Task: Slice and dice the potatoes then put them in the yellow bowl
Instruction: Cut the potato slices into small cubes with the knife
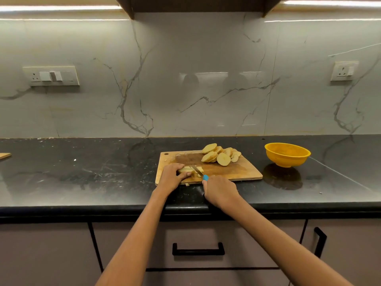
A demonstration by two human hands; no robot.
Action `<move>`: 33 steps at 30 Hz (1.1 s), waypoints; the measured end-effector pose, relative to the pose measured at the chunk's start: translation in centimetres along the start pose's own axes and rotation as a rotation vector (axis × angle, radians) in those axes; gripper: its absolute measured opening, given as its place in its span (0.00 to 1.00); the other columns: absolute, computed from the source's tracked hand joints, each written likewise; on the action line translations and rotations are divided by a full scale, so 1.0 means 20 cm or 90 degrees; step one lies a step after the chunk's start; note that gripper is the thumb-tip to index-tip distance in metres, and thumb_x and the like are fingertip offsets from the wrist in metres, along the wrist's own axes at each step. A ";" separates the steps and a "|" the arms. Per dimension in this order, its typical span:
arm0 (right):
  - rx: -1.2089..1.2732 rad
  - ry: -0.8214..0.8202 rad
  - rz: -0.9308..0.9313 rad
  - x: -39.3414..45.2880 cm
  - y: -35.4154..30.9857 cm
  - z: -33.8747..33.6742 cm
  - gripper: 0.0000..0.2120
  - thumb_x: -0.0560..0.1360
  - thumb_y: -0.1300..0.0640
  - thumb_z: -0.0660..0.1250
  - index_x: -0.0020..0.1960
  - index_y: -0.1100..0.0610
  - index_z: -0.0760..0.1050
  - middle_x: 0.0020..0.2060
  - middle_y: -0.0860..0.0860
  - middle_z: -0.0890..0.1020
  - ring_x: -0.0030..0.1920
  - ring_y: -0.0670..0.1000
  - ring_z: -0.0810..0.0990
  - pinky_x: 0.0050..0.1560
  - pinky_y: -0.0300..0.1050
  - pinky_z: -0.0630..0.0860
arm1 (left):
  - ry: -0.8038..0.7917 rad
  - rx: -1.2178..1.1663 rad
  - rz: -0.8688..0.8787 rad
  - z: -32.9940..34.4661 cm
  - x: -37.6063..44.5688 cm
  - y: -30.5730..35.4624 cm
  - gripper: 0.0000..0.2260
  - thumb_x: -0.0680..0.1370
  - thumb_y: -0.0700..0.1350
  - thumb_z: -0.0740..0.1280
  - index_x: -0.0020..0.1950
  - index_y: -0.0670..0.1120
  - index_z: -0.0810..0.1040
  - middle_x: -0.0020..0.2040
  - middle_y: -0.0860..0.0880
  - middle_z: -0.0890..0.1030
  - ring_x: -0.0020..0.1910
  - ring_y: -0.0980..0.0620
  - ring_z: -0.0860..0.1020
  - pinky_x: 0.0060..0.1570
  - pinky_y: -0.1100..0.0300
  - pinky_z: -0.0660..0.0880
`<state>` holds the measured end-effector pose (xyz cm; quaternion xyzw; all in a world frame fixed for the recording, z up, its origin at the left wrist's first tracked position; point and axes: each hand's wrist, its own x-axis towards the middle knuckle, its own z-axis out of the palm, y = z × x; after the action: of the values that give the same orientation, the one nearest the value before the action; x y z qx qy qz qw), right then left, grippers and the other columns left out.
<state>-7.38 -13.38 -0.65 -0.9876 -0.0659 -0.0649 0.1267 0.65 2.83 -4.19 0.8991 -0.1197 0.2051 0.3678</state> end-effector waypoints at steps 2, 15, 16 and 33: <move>0.080 0.016 0.018 0.02 0.00 -0.01 0.18 0.82 0.51 0.53 0.58 0.63 0.74 0.53 0.58 0.80 0.53 0.57 0.79 0.46 0.47 0.71 | 0.017 0.008 -0.016 0.00 -0.01 0.01 0.18 0.75 0.45 0.69 0.61 0.37 0.77 0.59 0.41 0.79 0.59 0.45 0.75 0.55 0.63 0.67; 0.110 -0.074 0.039 0.03 -0.05 -0.02 0.19 0.82 0.50 0.52 0.57 0.64 0.73 0.45 0.58 0.80 0.45 0.56 0.80 0.48 0.49 0.77 | 0.016 0.018 0.023 -0.02 -0.02 0.03 0.09 0.75 0.44 0.69 0.49 0.39 0.82 0.44 0.46 0.82 0.42 0.52 0.76 0.40 0.62 0.66; 0.111 -0.098 0.055 0.03 -0.05 -0.03 0.18 0.82 0.50 0.53 0.56 0.64 0.72 0.41 0.57 0.78 0.40 0.54 0.79 0.45 0.47 0.78 | 0.013 0.016 0.025 -0.02 -0.01 0.03 0.09 0.75 0.44 0.69 0.48 0.39 0.82 0.44 0.45 0.82 0.41 0.52 0.76 0.40 0.61 0.66; -0.166 -0.015 -0.070 0.02 -0.06 0.04 0.12 0.82 0.58 0.56 0.59 0.62 0.75 0.53 0.56 0.81 0.51 0.55 0.81 0.44 0.44 0.74 | 0.001 0.008 0.024 -0.02 -0.02 0.03 0.09 0.75 0.43 0.69 0.43 0.35 0.82 0.39 0.40 0.81 0.39 0.46 0.75 0.41 0.58 0.69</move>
<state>-7.15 -12.03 -1.10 -0.9913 -0.1124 -0.0684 -0.0072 0.05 2.80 -3.71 0.8988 -0.1353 0.2134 0.3581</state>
